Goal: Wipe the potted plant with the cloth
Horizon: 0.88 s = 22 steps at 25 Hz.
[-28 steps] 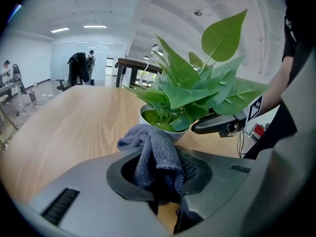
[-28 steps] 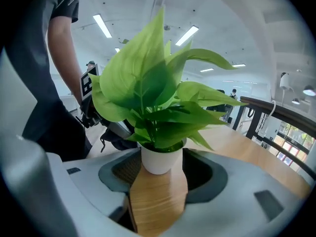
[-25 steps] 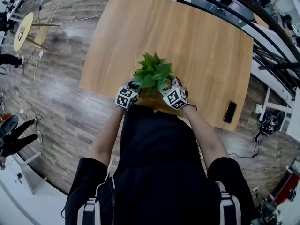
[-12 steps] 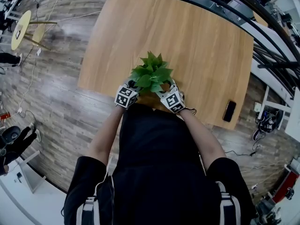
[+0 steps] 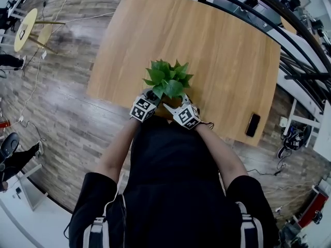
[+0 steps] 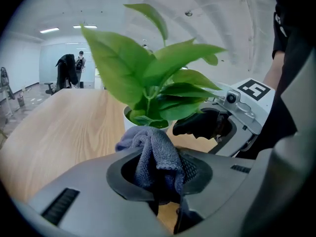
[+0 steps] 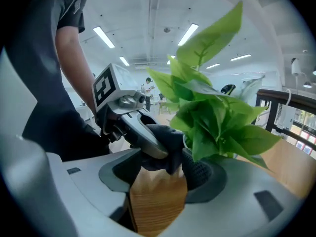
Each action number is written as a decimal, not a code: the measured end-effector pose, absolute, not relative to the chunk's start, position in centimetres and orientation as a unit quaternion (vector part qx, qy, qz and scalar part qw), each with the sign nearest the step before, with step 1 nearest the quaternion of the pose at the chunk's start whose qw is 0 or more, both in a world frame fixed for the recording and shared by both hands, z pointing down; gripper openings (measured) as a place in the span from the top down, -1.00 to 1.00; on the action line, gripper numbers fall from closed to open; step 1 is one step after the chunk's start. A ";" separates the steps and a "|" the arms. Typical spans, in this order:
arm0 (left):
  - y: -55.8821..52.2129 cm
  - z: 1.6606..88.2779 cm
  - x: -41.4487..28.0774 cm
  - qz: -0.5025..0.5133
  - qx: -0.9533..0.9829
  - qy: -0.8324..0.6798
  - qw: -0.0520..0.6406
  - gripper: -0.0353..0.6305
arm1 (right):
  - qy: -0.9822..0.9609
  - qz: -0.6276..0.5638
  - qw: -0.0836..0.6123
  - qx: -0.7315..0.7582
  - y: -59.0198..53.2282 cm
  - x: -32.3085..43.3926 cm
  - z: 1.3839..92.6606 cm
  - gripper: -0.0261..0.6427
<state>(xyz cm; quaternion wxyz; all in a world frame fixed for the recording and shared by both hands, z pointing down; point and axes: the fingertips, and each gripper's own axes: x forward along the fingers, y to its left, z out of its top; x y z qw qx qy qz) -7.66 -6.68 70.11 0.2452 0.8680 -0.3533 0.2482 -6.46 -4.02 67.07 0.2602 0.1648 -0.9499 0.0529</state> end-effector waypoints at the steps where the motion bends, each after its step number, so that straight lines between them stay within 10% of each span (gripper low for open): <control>1: -6.7 70.1 -7.4 0.249 0.868 -0.352 0.245 0.55 | -0.950 0.052 0.262 0.159 -3.9 -6.7 67.1 0.19; 14: -3.1 66.9 -5.8 0.208 0.866 -0.376 0.255 0.55 | -0.944 0.149 0.154 0.249 -2.7 -4.2 62.2 0.20; 17: -2.3 65.4 -4.5 0.180 0.882 -0.373 0.227 0.55 | -0.948 0.141 0.121 0.259 -2.4 -3.2 59.4 0.79; 22: 0.3 61.5 -3.9 0.136 0.933 -0.286 0.172 0.55 | -0.947 0.129 0.060 0.288 -1.2 -2.0 54.3 0.84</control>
